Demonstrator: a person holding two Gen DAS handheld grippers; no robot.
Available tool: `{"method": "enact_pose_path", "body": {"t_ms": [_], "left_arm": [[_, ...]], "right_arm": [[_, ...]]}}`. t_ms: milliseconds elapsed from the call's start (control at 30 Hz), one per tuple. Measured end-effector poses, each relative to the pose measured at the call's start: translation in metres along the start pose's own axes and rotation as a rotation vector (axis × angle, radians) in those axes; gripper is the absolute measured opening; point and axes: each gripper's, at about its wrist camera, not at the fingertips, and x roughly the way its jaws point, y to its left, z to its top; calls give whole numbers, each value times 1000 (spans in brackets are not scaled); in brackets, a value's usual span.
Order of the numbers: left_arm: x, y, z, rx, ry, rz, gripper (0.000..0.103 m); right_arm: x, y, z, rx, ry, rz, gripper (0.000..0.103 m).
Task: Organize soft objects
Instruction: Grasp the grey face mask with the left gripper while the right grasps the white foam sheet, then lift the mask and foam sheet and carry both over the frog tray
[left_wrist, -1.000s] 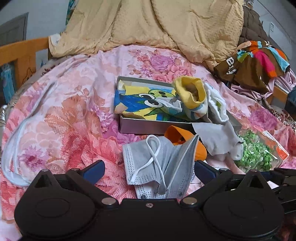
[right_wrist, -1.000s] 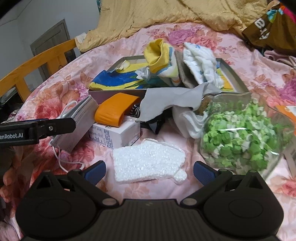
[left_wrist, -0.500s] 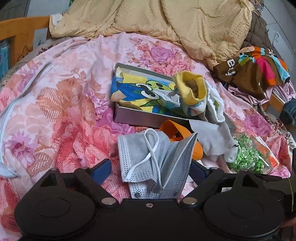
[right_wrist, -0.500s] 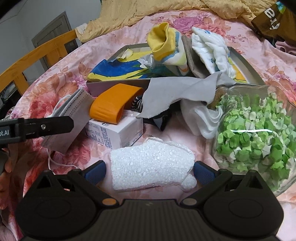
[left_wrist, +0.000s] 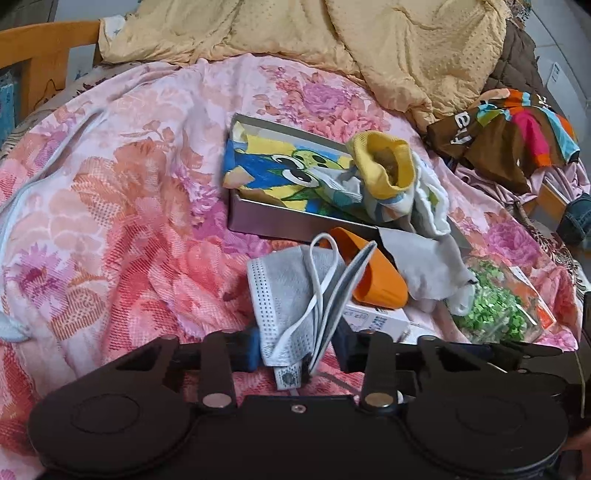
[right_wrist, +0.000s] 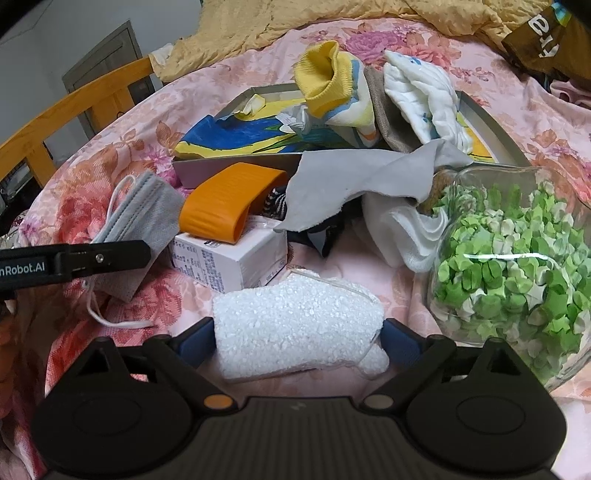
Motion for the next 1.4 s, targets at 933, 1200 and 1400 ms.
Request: {"method": "enact_pose_path", "body": {"t_ms": [933, 1200, 1400], "left_arm": [[-26, -27, -24, 46, -14, -43, 22], [-39, -36, -29, 57, -68, -65, 21], [-43, -38, -27, 72, -105, -57, 21]], "right_arm": [[-51, 17, -11, -24, -162, 13, 96], [-70, 17, -9, -15, -239, 21, 96], [-77, 17, -6, -12, -291, 33, 96]]}}
